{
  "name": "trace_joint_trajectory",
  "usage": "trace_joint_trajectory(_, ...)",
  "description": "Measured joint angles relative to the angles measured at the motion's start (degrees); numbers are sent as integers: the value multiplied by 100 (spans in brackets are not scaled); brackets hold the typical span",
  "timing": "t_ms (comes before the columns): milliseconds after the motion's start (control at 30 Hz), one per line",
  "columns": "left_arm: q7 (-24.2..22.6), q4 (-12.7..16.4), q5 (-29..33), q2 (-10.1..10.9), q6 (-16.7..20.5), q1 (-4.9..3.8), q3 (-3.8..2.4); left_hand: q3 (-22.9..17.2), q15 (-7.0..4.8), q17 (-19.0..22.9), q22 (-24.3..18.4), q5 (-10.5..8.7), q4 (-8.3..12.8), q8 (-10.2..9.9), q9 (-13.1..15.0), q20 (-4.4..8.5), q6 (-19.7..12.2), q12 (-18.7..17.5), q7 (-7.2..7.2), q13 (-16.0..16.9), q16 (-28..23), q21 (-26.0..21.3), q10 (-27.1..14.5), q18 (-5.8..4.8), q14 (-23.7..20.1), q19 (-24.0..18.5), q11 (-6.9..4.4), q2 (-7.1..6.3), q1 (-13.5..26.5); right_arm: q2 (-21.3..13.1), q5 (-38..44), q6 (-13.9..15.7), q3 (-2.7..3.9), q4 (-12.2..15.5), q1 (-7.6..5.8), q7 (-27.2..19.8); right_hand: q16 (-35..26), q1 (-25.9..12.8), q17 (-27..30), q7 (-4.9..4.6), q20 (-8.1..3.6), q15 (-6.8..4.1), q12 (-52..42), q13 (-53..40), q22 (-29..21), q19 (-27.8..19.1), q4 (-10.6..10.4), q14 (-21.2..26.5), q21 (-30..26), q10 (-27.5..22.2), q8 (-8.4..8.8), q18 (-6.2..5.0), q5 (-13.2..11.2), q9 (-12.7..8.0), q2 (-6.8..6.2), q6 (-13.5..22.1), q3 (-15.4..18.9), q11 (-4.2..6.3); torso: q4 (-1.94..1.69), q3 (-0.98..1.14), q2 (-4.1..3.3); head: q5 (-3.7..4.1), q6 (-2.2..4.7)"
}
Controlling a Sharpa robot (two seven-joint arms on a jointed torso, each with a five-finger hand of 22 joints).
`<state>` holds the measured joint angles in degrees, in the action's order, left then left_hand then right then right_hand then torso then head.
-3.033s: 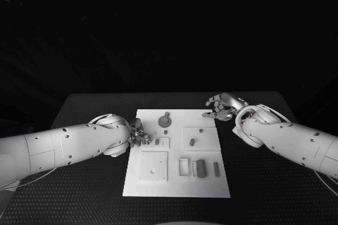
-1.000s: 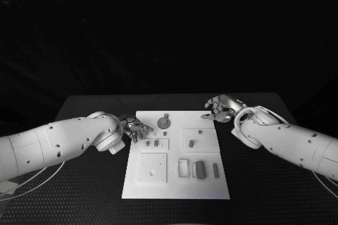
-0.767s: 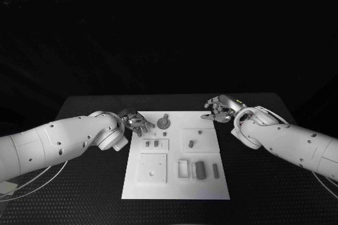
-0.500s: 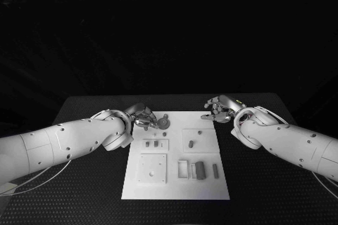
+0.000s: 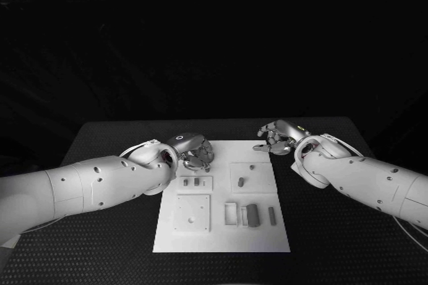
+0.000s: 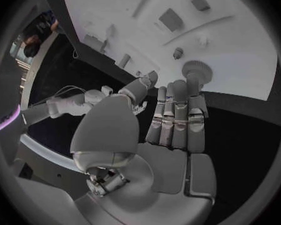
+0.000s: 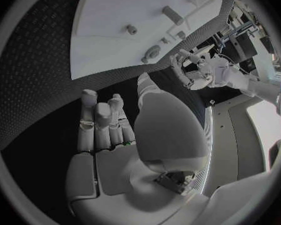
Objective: Assemble the parts on the task board
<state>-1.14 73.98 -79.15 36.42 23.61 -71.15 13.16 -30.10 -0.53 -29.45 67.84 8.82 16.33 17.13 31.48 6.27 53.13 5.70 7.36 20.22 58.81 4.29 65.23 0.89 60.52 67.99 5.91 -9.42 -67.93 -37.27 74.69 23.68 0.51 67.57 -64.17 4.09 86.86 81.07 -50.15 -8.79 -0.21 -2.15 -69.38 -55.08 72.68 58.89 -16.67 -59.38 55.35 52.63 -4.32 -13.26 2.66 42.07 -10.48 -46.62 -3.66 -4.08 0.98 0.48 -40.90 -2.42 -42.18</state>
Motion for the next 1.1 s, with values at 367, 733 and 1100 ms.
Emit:
trace_joint_trajectory(367, -56, -140, -895, -153, 72, 48, 45, -166, -4, -79, 116, 0, -24, -99, -89, 0, 0, -183, -41, -146, 106, 105, 94, 85, 240, 256, -27, -51, -263, 28, -1, -3, 0, -14, 7, -2, 5, 0, 0, -16, -7, 0, -1, -1, 0, 9, -16, 0, 0, 0, 0, 0, 0, 0, 0, -16, -16, 0, 3, 3, 0, 21, -21)
trace_joint_trajectory(733, -26, -417, -1191, -330, 58, 165, 42, -221, 10, -129, 233, 0, -48, -121, -141, -4, -74, -188, -30, -390, 150, 132, -310, 89, 358, 381, 15, -51, -263, 39, -1, -6, 0, -18, 9, -2, 21, 0, -1, -16, -6, 0, -24, 4, 0, 9, -16, 0, 0, 0, 0, 0, 0, 4, 0, -16, -16, 0, 0, 3, 2, 36, -33)
trace_joint_trajectory(1100, -29, -628, -1298, -407, 24, 244, 45, -234, -9, -138, 266, 0, -35, -134, -171, -5, -83, -188, -21, -458, 150, 132, -250, 93, 377, 382, 5, -51, -262, 49, -2, -8, 0, -17, 10, -2, 21, 0, 4, -15, -4, 0, -24, 4, 0, 7, -16, 0, 0, 0, 0, 0, 0, 4, 0, -15, -16, 0, -1, 10, 3, 38, -35)
